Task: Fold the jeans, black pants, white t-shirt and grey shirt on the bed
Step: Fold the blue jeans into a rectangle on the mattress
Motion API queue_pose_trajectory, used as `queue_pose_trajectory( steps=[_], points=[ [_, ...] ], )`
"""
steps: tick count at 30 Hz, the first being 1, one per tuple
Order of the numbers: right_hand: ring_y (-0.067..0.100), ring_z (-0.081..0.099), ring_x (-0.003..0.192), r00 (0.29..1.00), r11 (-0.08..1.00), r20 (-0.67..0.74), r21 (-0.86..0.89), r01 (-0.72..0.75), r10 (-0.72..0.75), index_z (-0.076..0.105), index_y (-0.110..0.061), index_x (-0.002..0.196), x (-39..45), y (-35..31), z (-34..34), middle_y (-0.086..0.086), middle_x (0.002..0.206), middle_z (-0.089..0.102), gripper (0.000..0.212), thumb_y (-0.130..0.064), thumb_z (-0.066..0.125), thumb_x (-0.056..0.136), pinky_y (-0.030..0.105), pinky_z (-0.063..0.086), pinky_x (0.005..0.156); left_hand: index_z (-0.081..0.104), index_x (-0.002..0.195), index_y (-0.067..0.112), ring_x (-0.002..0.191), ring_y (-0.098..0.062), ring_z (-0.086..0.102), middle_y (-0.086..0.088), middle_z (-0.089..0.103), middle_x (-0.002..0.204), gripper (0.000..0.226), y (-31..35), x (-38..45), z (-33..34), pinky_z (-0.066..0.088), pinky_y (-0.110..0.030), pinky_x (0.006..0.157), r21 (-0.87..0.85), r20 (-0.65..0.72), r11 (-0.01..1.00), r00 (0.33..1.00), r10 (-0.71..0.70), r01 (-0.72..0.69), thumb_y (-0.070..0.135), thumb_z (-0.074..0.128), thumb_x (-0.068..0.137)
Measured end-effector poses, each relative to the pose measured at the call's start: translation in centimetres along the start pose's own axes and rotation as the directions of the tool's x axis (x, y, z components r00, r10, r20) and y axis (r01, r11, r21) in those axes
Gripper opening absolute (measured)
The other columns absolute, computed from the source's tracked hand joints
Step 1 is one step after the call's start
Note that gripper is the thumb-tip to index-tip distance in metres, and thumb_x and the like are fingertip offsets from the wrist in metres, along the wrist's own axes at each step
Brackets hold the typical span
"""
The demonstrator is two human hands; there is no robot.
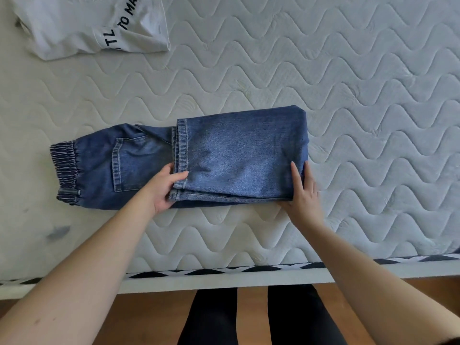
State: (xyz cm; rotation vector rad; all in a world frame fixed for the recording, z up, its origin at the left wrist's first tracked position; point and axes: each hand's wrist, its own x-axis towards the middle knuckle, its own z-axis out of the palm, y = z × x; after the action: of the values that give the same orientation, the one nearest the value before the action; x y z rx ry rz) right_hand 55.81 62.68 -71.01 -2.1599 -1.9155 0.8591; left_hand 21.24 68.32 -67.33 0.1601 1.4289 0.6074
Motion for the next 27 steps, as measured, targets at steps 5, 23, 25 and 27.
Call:
queue_pose_trajectory(
  steps=[5, 23, 25, 27],
  points=[
    [0.014, 0.024, 0.143, 0.994, 0.935, -0.002, 0.340, -0.103, 0.110, 0.012, -0.042, 0.152, -0.5, 2.0, -0.3, -0.010, 0.159, 0.015, 0.092, -0.010, 0.066, 0.084, 0.038, 0.033, 0.112, 0.046, 0.134, 0.020, 0.091, -0.028, 0.071, -0.014, 0.067, 0.116, 0.045, -0.3, 0.4, -0.3, 0.059, -0.044, 0.067, 0.013, -0.067, 1.000, 0.997, 0.024, -0.023, 0.005, 0.058, 0.093],
    [0.001, 0.048, 0.051, 0.850, 0.516, 0.092, 0.759, -0.397, 0.519, 0.068, -0.027, 0.094, -1.1, 3.1, 0.2, -0.015, 0.062, 0.060, 0.027, -0.013, 0.045, 0.095, 0.013, 0.041, 0.047, 0.051, 0.125, 0.021, 0.098, -0.022, 0.067, -0.005, 0.069, 0.112, 0.044, -4.4, 1.3, 0.6, 0.053, -0.045, 0.092, 0.484, -0.255, 0.850, 0.895, 0.365, -0.209, 0.011, 0.071, 0.087],
    [0.004, 0.053, 0.056, 0.833, 0.487, 0.138, 0.755, -0.439, 0.536, 0.067, -0.029, 0.107, -1.0, 3.3, -0.1, -0.009, 0.073, 0.064, 0.030, -0.010, 0.048, 0.093, 0.019, 0.045, 0.052, 0.051, 0.124, 0.018, 0.100, -0.024, 0.065, -0.006, 0.068, 0.114, 0.046, -4.3, 1.1, 1.0, 0.052, -0.043, 0.093, 0.561, -0.266, 0.806, 0.881, 0.391, -0.189, 0.014, 0.073, 0.085],
    [0.009, 0.060, 0.071, 0.837, 0.531, 0.160, 0.707, -0.466, 0.523, 0.061, -0.032, 0.118, -0.9, 3.3, -0.6, -0.006, 0.091, 0.066, 0.039, -0.008, 0.050, 0.089, 0.023, 0.047, 0.063, 0.050, 0.124, 0.016, 0.099, -0.022, 0.062, -0.005, 0.066, 0.118, 0.053, -3.8, 0.9, 1.5, 0.050, -0.035, 0.088, 0.684, -0.261, 0.717, 0.874, 0.409, -0.131, 0.020, 0.078, 0.080]
  ],
)
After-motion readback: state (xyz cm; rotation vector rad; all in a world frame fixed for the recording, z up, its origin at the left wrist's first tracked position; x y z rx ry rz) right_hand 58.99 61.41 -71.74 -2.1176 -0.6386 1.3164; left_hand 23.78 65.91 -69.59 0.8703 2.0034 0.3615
